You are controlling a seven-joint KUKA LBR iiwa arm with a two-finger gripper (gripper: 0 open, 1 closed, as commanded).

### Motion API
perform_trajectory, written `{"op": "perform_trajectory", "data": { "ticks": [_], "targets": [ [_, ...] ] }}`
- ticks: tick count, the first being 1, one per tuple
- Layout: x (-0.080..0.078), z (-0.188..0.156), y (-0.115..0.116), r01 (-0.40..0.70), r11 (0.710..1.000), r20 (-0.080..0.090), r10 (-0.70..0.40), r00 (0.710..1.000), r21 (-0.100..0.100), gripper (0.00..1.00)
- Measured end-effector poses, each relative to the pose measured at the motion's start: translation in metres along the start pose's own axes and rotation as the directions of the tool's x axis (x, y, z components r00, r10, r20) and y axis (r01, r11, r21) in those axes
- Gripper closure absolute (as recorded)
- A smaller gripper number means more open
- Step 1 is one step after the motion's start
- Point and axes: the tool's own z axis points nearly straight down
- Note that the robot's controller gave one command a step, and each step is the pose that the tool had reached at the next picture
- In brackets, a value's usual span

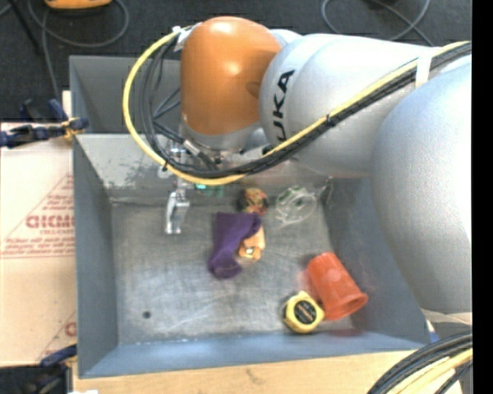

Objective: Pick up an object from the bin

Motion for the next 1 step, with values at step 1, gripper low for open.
{"op": "perform_trajectory", "data": {
  "ticks": [1],
  "targets": [
    [0.0339,0.0201,0.0070,-0.071,0.997,0.004,0.071,0.997,0.000,0.00]
  ]
}}
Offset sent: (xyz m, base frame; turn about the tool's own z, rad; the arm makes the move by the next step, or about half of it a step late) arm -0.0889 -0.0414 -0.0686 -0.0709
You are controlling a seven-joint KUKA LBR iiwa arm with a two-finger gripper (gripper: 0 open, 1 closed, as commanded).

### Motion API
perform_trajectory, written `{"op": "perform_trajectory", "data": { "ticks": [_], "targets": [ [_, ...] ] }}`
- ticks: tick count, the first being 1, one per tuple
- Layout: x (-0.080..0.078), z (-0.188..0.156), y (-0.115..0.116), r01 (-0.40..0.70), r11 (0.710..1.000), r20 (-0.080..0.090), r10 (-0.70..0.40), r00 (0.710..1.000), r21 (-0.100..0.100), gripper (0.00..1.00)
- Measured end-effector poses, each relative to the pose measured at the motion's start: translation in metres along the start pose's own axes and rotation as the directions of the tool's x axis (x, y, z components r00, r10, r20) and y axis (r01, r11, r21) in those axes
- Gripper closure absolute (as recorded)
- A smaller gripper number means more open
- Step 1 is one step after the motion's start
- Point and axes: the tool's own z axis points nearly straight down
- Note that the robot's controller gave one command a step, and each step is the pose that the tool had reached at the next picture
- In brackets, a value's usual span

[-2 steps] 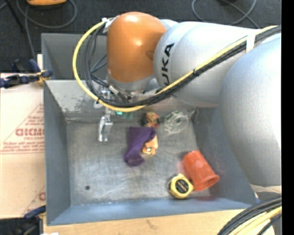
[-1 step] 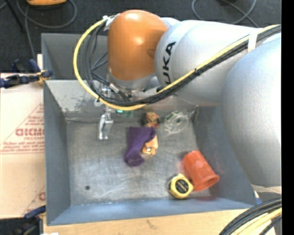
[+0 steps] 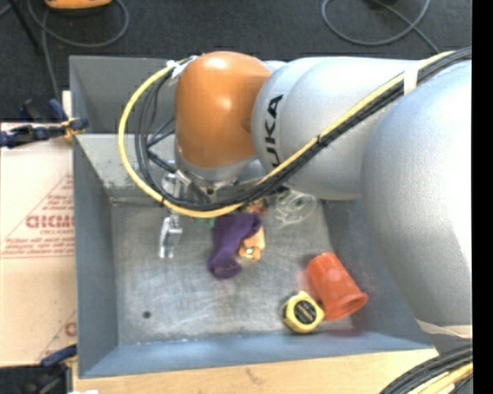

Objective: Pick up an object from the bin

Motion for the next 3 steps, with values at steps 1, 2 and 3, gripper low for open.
{"op": "perform_trajectory", "data": {
  "ticks": [1,2,3],
  "targets": [
    [0.033,0.028,-0.024,0.051,0.999,-0.005,-0.051,0.999,0.001,0.00],
    [0.025,0.013,-0.057,0.331,0.944,-0.008,-0.331,0.943,0.000,0.00],
    [-0.008,0.047,-0.076,0.383,0.924,0.008,-0.383,0.924,0.002,0.00]
  ]
}}
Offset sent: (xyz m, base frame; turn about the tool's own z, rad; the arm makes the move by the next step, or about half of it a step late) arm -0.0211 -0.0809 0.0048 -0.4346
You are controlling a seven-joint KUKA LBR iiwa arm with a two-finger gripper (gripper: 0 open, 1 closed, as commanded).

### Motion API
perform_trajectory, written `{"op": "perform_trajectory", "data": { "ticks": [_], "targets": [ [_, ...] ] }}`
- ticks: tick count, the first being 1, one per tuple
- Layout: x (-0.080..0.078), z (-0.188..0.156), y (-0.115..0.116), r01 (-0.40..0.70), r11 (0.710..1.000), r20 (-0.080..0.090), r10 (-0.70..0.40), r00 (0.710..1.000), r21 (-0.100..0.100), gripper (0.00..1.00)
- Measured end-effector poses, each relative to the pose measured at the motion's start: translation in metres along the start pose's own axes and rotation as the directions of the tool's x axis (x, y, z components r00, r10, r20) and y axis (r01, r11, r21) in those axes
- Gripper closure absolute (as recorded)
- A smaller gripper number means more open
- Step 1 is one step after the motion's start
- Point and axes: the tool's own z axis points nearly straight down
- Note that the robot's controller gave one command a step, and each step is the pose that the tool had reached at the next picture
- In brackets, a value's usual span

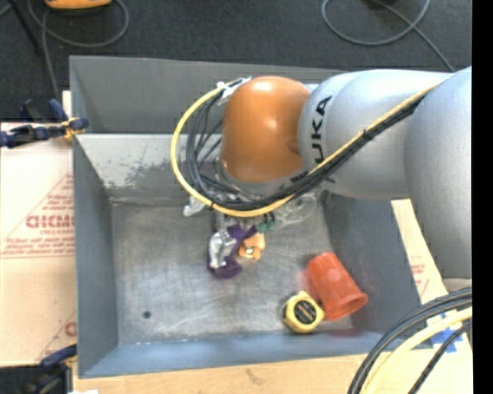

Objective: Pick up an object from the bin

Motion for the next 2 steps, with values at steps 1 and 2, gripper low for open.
{"op": "perform_trajectory", "data": {
  "ticks": [1,2],
  "targets": [
    [0.016,-0.010,-0.006,-0.195,0.981,-0.029,0.195,0.980,0.000,0.00],
    [0.038,0.063,-0.022,0.173,0.985,0.017,-0.173,0.985,0.000,1.00]
  ]
}}
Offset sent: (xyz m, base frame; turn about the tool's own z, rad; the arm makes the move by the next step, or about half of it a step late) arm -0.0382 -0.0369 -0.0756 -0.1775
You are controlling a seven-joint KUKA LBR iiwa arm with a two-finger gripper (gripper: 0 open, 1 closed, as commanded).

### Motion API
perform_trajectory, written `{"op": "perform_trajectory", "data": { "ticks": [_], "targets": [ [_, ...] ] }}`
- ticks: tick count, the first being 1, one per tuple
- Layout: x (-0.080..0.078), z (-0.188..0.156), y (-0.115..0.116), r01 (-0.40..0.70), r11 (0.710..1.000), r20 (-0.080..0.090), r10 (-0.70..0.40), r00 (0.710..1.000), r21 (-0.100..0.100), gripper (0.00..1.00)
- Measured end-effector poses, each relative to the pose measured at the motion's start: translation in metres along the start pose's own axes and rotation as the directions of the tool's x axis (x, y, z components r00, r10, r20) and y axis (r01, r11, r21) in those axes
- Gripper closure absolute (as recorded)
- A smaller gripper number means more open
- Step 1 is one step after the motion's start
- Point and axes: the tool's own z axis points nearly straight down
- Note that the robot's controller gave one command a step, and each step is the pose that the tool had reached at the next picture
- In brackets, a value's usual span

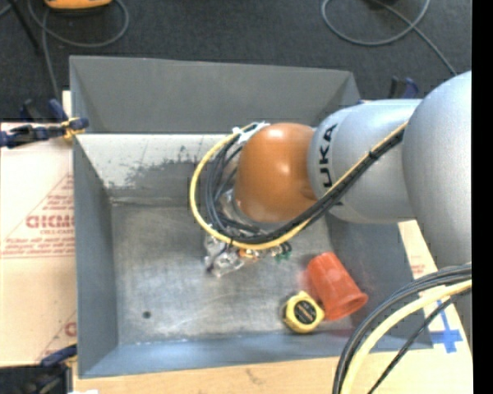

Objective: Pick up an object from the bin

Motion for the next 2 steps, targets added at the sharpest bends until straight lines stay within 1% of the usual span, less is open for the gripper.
{"op": "perform_trajectory", "data": {
  "ticks": [1,2],
  "targets": [
    [0.000,0.000,0.000,-0.001,1.000,0.000,0.001,1.000,0.000,1.00],
    [0.010,-0.030,0.004,-0.009,1.000,-0.034,0.008,0.999,-0.007,1.00]
  ]
}}
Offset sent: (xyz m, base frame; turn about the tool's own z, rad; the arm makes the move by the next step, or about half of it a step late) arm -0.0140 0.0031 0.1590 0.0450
